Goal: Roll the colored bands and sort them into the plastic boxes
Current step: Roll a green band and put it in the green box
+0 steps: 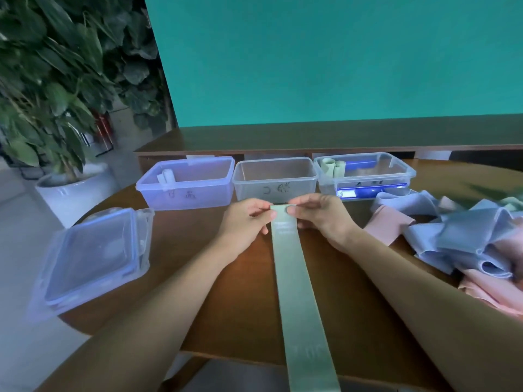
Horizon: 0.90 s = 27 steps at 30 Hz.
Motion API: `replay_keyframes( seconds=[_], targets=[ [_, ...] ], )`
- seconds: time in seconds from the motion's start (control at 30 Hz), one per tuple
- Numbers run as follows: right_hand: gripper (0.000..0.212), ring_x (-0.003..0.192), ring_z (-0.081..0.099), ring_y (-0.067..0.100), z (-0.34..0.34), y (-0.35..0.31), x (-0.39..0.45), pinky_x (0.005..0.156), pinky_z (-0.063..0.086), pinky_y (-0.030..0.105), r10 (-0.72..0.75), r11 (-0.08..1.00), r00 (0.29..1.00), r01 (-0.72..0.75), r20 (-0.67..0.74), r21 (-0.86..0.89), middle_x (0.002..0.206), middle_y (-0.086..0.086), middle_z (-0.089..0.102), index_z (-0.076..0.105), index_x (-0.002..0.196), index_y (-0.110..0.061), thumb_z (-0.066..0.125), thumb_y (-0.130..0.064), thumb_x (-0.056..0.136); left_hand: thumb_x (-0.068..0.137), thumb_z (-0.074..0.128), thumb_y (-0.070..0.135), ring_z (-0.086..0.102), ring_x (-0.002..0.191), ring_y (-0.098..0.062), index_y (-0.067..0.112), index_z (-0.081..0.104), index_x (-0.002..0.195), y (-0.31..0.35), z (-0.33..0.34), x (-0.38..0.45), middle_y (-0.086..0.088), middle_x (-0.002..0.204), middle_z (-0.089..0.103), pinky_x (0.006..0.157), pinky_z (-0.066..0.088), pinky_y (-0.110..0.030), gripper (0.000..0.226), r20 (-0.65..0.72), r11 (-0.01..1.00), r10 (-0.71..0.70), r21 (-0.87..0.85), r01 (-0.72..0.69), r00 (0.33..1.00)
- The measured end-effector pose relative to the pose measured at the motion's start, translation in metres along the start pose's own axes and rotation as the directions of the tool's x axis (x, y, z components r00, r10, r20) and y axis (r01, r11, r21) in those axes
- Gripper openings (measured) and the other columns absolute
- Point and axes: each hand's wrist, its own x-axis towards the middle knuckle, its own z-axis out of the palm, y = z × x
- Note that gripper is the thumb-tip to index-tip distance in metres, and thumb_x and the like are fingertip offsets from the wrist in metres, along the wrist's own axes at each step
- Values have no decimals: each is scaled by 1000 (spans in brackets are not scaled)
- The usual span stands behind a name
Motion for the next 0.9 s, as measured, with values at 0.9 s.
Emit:
replay_keyframes(
  seconds=[0.9],
  targets=[
    [10,93,66,-2,2,-8,-82,91,51,18,-201,814,976,215,84,-540,100,-16,73,77,101,-27,73,-28,92,89,72,28,63,104,3,35,71,113,5,-15,-77,15,110,71,99,48,-23,25,-3,962,21,272,-19,1000]
  ],
)
